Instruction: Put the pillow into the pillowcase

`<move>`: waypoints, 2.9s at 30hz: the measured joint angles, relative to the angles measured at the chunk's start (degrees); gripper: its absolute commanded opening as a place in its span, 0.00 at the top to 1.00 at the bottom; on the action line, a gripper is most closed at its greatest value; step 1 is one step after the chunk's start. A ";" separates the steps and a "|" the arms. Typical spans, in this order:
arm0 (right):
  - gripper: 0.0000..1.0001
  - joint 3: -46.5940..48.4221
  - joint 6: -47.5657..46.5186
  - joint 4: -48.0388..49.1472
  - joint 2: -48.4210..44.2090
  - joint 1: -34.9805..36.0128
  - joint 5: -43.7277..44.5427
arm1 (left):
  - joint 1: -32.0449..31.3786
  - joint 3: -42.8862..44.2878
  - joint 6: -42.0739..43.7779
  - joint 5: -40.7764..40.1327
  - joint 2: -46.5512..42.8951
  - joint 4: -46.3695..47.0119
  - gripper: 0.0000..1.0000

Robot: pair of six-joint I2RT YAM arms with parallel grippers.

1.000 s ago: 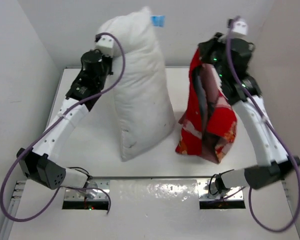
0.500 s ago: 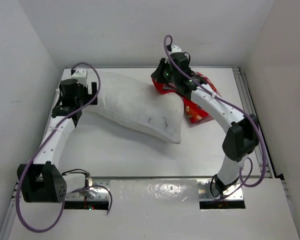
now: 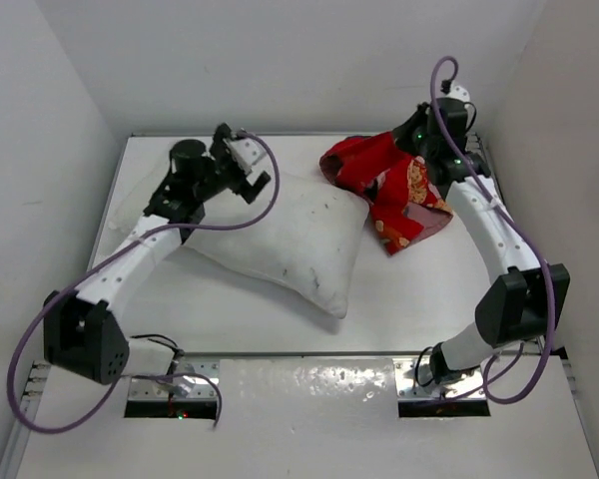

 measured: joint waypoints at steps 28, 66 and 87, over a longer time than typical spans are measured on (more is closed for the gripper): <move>0.25 19.98 -15.15 -7.91 27.56 13.94 -10.60 | 0.04 -22.62 24.68 -1.09 -22.99 -21.07 0.08; 0.99 -23.52 -12.96 -1.11 -8.22 -6.36 9.29 | 4.81 24.15 11.87 -2.16 26.08 -32.17 1.00; 0.20 -33.81 -28.13 -3.67 -33.24 5.99 -6.01 | 8.87 10.54 7.78 -6.29 9.16 -34.91 1.00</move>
